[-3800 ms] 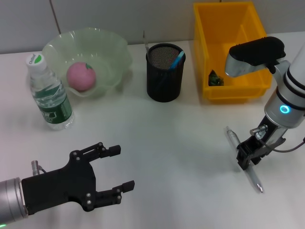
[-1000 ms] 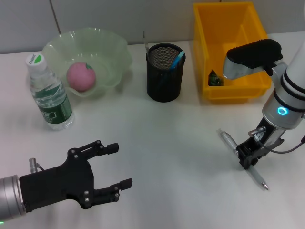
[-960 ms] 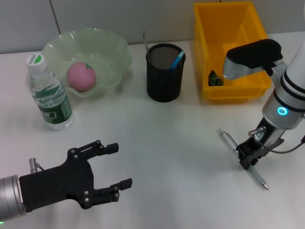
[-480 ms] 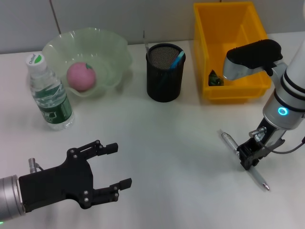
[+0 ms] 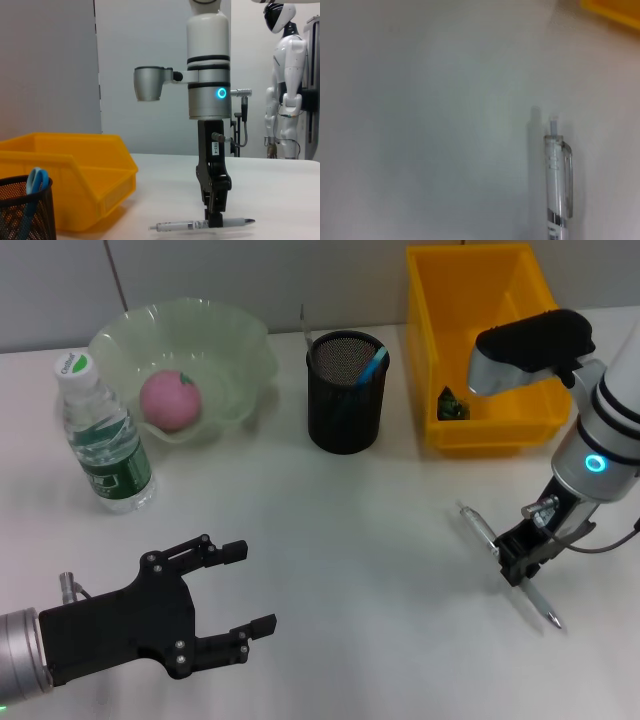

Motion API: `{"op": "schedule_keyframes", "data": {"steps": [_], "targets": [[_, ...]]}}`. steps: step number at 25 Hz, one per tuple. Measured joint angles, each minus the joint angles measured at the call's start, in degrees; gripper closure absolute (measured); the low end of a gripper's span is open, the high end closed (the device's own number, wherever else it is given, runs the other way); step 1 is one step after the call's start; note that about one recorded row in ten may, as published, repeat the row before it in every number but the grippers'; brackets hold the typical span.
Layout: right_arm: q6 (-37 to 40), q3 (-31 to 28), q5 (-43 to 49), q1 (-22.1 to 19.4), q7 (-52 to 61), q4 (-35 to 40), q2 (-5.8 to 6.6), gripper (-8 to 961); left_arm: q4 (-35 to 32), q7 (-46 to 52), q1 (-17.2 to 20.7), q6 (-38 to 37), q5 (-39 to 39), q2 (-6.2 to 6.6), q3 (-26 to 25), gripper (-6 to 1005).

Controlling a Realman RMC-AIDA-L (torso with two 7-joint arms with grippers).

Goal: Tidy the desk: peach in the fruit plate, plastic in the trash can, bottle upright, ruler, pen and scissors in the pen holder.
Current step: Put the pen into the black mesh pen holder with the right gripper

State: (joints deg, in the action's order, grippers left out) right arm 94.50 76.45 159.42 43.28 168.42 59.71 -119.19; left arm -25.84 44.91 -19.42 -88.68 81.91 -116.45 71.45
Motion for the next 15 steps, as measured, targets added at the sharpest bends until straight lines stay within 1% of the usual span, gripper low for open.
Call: {"op": "schedule_keyframes", "data": {"steps": [8,11,12,15], "targets": [[1.70,-0.32,-2.22,-1.41,-0.88,4.41,-0.01,826,0.00,0.00,-0.01,0.06,0.00,0.00,-0.66,197],[2.03,-0.55,-4.21,-3.38,-2.48,7.75,0.03,826,0.00,0.02,0.00,0.07,0.00,0.00,-0.72,197],[2.03,-0.55,-4.21,-3.38,-2.48,7.75,0.03,826,0.00,0.02,0.00,0.07,0.00,0.00,-0.72,197],[1.57,-0.90,-6.83,-5.31,-4.83,9.62,0.14,827,0.00,0.53,0.06,0.10,0.00,-0.07,-1.23,197]]}}
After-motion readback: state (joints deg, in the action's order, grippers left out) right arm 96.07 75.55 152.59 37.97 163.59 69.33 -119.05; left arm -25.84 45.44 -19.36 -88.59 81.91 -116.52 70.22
